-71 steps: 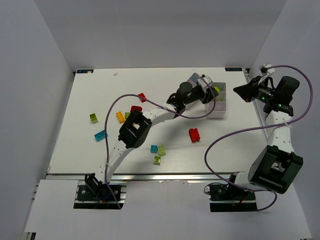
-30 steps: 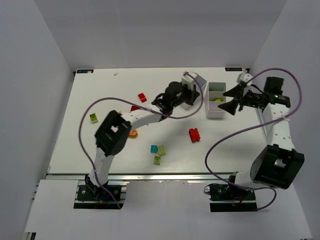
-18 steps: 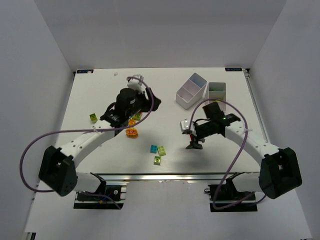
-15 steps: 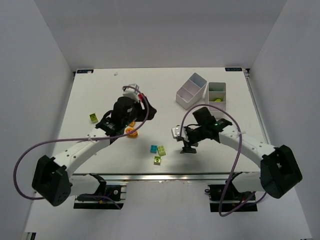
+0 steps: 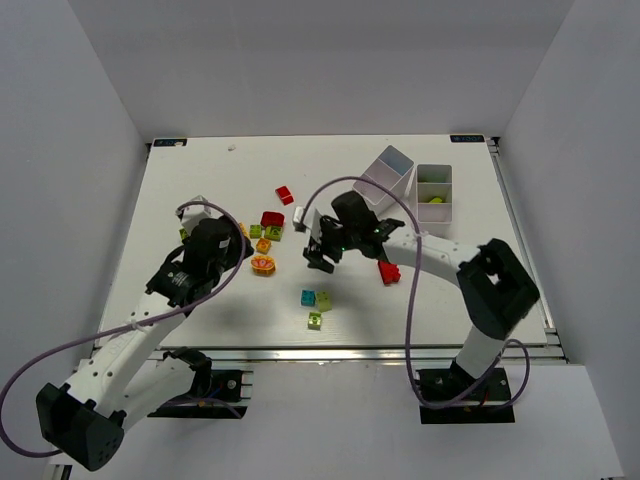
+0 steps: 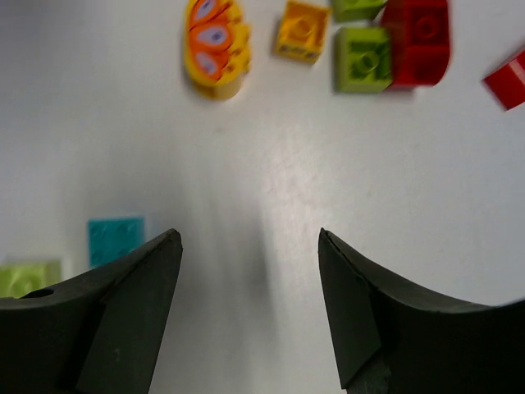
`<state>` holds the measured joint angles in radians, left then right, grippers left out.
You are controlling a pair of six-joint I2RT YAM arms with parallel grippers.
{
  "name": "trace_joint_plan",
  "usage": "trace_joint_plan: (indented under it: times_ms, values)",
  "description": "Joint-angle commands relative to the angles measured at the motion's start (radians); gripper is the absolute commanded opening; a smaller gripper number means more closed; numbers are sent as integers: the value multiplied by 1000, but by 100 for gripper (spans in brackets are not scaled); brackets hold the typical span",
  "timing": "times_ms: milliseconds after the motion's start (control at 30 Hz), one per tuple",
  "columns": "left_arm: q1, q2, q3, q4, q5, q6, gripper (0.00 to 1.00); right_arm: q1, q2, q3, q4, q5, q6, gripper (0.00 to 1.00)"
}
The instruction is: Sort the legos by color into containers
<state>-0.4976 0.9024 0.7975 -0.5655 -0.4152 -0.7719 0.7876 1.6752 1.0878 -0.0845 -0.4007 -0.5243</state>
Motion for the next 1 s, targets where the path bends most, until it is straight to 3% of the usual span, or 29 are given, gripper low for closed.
trace_joint_plan:
  times_ms: [0,500,733,867,967]
  values:
    - [24,-52,9,-128,-54,-47,74,4,102,115,127,48,133,72]
    - [25,-181,-3,-241,-71,-116,75,-8,529,538,135,74,98,70]
    - [25,-200,2,-267,-88,-125,75,-7,604,647,97,17,95,64]
    - [25,-192,3,-261,-88,-125,76,-7,647,698,51,2,102,56]
    - [25,-189,2,-254,-88,-121,76,-5,658,702,51,-1,102,57]
